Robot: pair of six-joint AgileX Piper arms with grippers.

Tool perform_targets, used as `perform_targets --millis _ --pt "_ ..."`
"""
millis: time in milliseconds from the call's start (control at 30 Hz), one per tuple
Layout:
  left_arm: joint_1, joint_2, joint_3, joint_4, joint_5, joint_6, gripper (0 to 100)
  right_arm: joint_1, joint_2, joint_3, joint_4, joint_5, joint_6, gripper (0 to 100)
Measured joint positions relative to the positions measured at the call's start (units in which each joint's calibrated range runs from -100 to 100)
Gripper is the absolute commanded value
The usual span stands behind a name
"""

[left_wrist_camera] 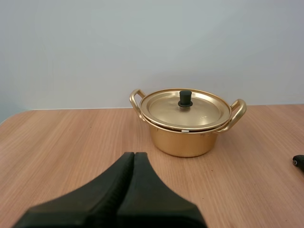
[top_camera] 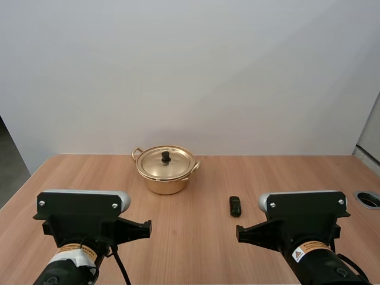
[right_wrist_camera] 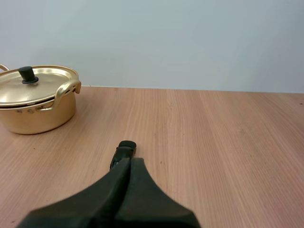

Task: Open the pot, put the car inside, and close it

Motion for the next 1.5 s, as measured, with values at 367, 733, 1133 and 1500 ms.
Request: perform_targets --millis 367,733,1133,1500 --pt "0.0 0.0 -4.0 6.3 -4.0 2.0 0 0.0 0.0 -0.3 6.5 3.5 0.9 0" --pt "0.0 0.0 -25.4 8.6 -3.5 3.2 0 -1.4 0.0 -19.4 -9.8 7.2 3.3 0" --pt "0.1 18.0 -45.7 -5.3 8.6 18.0 0 -1.4 15.0 -37.7 -15.9 4.6 -0.5 0" --pt "0.1 39.0 -57.3 -19.5 36.8 33.7 51 -1.4 36.5 -38.6 3.1 31.1 -17.4 8"
